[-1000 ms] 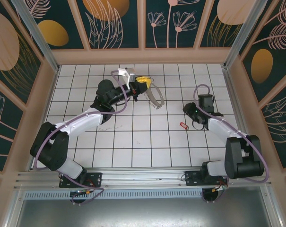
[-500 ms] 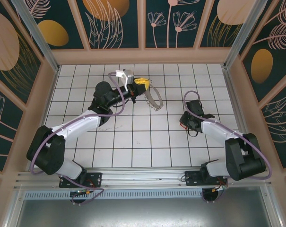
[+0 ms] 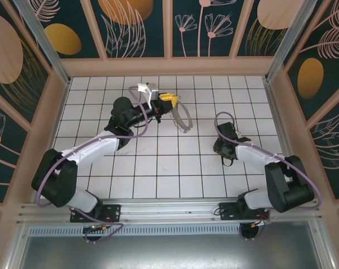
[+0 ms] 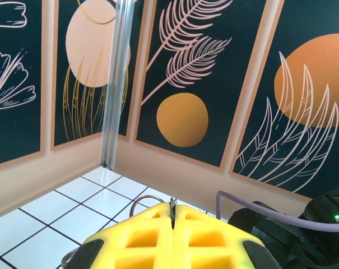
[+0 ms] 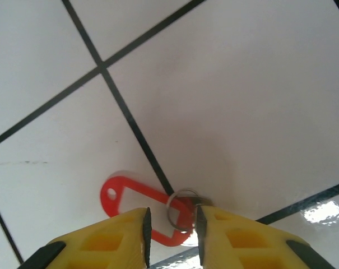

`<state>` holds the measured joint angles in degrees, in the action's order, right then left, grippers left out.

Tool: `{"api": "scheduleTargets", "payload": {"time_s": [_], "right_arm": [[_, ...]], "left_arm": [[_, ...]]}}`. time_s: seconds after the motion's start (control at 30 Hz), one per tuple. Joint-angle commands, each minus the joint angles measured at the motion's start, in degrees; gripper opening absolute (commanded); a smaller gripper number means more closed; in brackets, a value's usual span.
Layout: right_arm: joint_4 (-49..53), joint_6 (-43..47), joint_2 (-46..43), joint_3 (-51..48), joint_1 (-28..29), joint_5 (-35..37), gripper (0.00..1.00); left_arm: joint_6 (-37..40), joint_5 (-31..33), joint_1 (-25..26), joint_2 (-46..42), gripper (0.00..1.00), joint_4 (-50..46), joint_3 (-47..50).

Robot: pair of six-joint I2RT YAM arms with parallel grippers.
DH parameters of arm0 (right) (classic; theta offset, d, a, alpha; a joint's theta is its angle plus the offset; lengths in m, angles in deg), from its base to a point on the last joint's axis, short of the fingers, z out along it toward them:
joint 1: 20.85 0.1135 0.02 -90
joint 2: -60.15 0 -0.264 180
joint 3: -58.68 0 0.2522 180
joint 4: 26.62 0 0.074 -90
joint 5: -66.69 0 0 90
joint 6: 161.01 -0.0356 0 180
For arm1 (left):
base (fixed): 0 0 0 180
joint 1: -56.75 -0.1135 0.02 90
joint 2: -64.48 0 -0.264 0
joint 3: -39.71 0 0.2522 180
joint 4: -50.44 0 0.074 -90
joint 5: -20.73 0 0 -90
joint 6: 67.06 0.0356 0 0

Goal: Put the keys on the keyring

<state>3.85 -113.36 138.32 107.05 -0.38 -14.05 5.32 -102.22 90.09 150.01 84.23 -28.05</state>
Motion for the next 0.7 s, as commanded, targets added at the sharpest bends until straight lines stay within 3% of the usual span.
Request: {"api": "scheduleTargets", "payload": {"time_s": [0.0, 0.3, 0.43, 0.6, 0.67], "right_arm": [[1.6, -1.4, 0.4, -1.1, 0.5, 1.7, 0.28], [0.3, -1.4, 1.8, -1.6, 0.5, 2.2, 0.23], [0.2, -1.0, 2.4, -1.2, 0.6, 2.3, 0.16], [1.2, 0.2, 0.4, -0.6, 0.6, 2.8, 0.00], [1.7, 1.2, -1.2, 0.0, 0.5, 3.0, 0.00]], "left_arm": [[0.3, -1.3, 0.2, -1.5, 0.00, 2.3, -0.3], [0.3, -1.8, 0.2, -1.3, 0.00, 2.5, -0.3], [0.2, -2.0, 0.2, -1.1, 0.00, 2.5, -0.5], [-0.3, -2.2, 0.2, -0.6, 0.00, 2.7, -0.8], [-0.4, -2.4, 0.2, -0.5, 0.00, 2.7, -0.8]]}}
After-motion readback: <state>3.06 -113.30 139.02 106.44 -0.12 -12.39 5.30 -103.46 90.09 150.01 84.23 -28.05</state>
